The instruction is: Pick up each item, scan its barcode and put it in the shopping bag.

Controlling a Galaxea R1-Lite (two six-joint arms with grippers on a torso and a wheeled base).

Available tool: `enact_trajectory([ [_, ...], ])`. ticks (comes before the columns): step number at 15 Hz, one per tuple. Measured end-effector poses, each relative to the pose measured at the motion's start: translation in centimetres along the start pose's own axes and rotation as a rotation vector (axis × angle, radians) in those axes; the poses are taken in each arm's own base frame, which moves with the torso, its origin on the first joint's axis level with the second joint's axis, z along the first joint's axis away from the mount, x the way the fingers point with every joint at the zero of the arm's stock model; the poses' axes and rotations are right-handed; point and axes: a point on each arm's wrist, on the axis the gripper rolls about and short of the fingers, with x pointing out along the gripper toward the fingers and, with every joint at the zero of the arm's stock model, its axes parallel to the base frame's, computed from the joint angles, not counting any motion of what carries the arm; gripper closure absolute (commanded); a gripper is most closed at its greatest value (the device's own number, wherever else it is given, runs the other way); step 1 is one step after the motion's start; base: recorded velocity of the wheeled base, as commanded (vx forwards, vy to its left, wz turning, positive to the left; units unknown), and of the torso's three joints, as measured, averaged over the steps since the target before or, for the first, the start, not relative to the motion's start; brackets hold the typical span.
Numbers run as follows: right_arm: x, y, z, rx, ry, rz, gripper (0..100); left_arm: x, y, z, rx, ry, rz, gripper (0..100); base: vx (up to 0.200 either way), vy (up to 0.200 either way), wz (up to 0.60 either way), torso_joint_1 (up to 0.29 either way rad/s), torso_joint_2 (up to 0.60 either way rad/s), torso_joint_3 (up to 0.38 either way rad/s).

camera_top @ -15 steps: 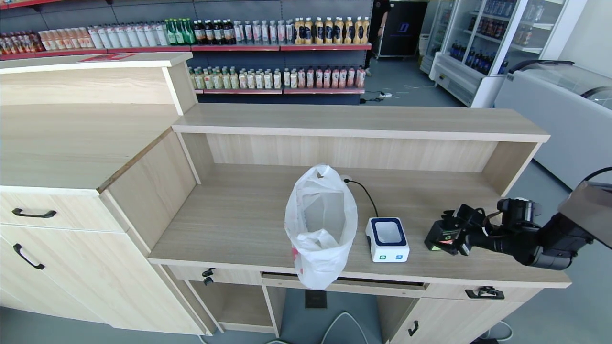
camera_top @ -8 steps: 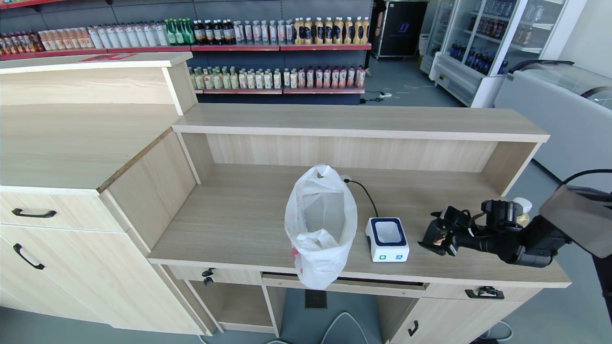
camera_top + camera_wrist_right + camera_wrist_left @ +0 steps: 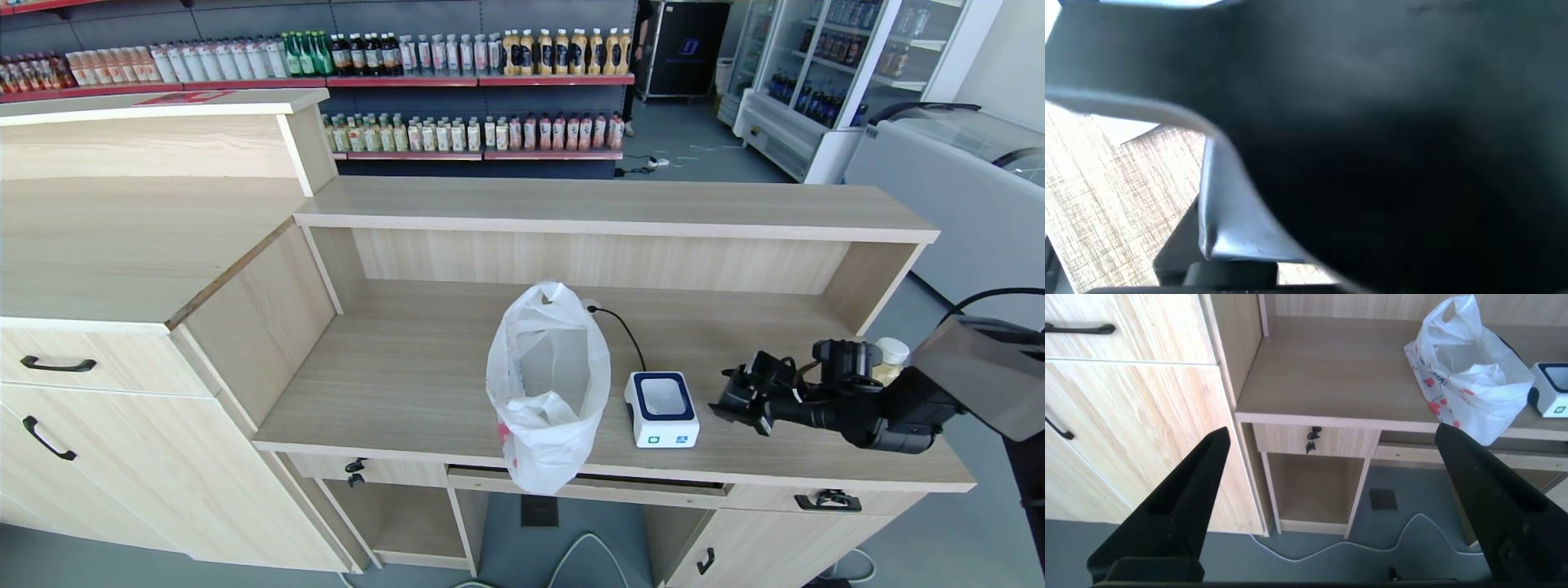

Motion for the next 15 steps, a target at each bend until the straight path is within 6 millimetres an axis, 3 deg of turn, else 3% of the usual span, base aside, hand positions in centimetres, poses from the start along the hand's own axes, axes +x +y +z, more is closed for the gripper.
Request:
enact_trajectory([
  [4,-2.7,-2.0,1.8,0.022,-0.047,-0.034,100,0.0,0.0,0.0,0.0,0.0,0.0,0,0.0,0.0,0.0,0.0,0.0,0.0],
  [7,-6.1,-3.0,4.8,0.136,-0.161,0.01,100,0.0,0.0,0.0,0.0,0.0,0.0,0,0.0,0.0,0.0,0.0,0.0,0.0],
  [11,-12.3,-4.2,12.8,0.085,-0.423,0.14,100,0.0,0.0,0.0,0.0,0.0,0.0,0,0.0,0.0,0.0,0.0,0.0,0.0],
  [13,-15.5,-4.0,17.2,-0.063,-0.558,0.213,100,0.0,0.0,0.0,0.0,0.0,0.0,0,0.0,0.0,0.0,0.0,0.0,0.0],
  [15,-16.9,-2.4,22.3,-0.263,-0.671,0.255,100,0.0,0.0,0.0,0.0,0.0,0.0,0,0.0,0.0,0.0,0.0,0.0,0.0],
])
